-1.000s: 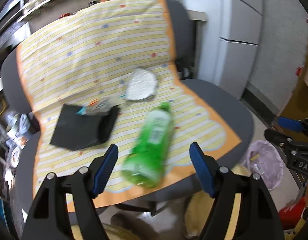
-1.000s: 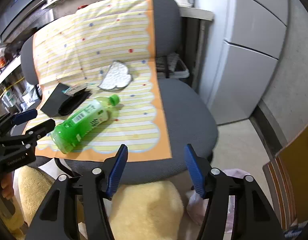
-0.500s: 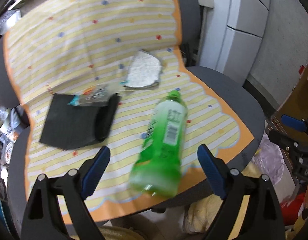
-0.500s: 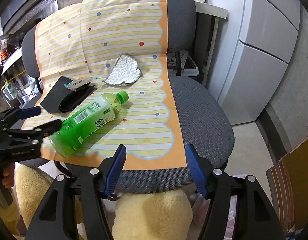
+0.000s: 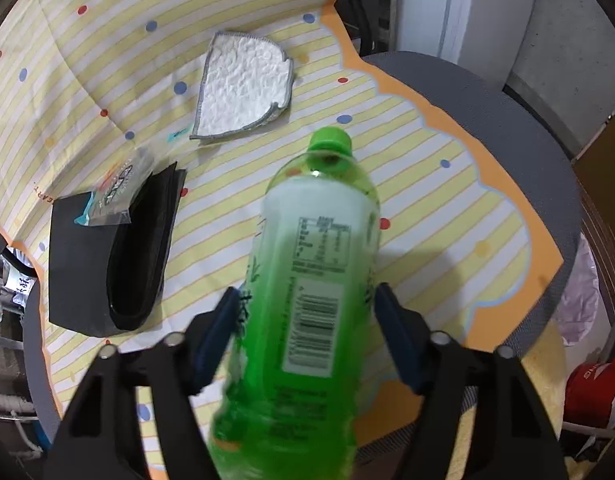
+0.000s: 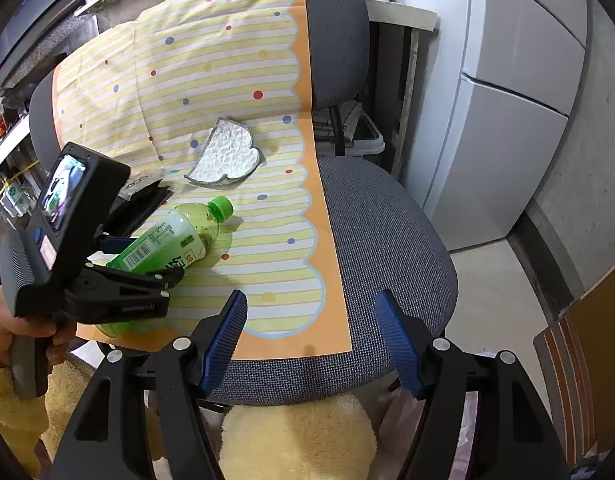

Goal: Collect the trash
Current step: 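Grasp the green bottle with the left tool while the right tool grasps the foil tray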

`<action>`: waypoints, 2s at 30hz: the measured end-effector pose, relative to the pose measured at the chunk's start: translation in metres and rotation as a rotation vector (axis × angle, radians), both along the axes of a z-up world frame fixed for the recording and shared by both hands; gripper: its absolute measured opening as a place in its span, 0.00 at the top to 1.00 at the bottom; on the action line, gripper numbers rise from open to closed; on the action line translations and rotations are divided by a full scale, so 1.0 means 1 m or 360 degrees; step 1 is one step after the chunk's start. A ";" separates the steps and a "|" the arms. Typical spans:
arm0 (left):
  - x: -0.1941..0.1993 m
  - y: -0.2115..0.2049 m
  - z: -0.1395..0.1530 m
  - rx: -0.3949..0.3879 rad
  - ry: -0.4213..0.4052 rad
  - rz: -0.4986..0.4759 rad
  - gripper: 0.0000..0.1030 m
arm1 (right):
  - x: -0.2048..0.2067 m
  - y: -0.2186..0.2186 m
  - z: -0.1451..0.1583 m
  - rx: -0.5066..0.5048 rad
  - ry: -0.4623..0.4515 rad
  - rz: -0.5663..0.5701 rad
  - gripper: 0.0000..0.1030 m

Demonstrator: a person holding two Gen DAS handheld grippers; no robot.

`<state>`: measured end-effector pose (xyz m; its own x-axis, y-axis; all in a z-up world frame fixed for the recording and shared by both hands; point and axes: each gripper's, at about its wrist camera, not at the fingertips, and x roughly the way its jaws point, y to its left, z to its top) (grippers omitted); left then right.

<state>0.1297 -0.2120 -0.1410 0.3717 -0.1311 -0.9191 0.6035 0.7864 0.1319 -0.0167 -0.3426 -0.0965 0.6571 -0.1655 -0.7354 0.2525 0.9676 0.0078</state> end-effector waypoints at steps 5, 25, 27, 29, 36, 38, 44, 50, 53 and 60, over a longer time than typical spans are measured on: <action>-0.004 0.016 0.011 -0.0180 -0.0055 0.0029 0.38 | 0.005 0.003 -0.004 -0.0001 0.0019 0.0010 0.34; 0.015 0.171 0.087 -0.0664 -0.0444 0.0611 0.38 | 0.194 0.043 -0.021 -0.0050 -0.0063 0.0357 0.50; 0.025 0.173 0.085 -0.0653 -0.0454 0.0630 0.38 | 0.217 0.040 -0.025 -0.0077 -0.0067 0.0358 0.58; 0.032 0.173 0.082 -0.0646 -0.0463 0.0643 0.38 | 0.244 0.033 -0.030 -0.0092 -0.0075 0.0356 0.61; 0.052 0.169 0.071 -0.0632 -0.0461 0.0657 0.38 | 0.306 0.015 -0.045 -0.0098 -0.0023 0.0344 0.71; 0.052 0.169 0.069 -0.0630 -0.0453 0.0656 0.38 | 0.316 0.015 -0.050 -0.0117 0.0009 0.0351 0.71; 0.049 0.170 0.064 -0.0599 -0.0417 0.0666 0.38 | 0.314 0.020 -0.049 -0.0162 0.0049 0.0367 0.94; 0.029 0.166 0.066 -0.0569 -0.0408 0.0643 0.38 | 0.246 0.030 -0.014 -0.0083 -0.0043 0.0382 0.94; 0.012 0.158 0.069 -0.0563 -0.0412 0.0600 0.38 | 0.196 0.033 0.010 -0.0032 -0.0111 0.0361 0.95; -0.026 0.125 0.072 -0.0601 -0.0356 0.0450 0.38 | 0.100 0.030 0.039 -0.0009 -0.0172 0.0296 0.95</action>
<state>0.1039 -0.0867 -0.0693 0.6224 -0.3045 -0.7210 0.3504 0.9321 -0.0911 0.0835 -0.3129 -0.0579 0.7516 -0.0377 -0.6586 0.0673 0.9975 0.0197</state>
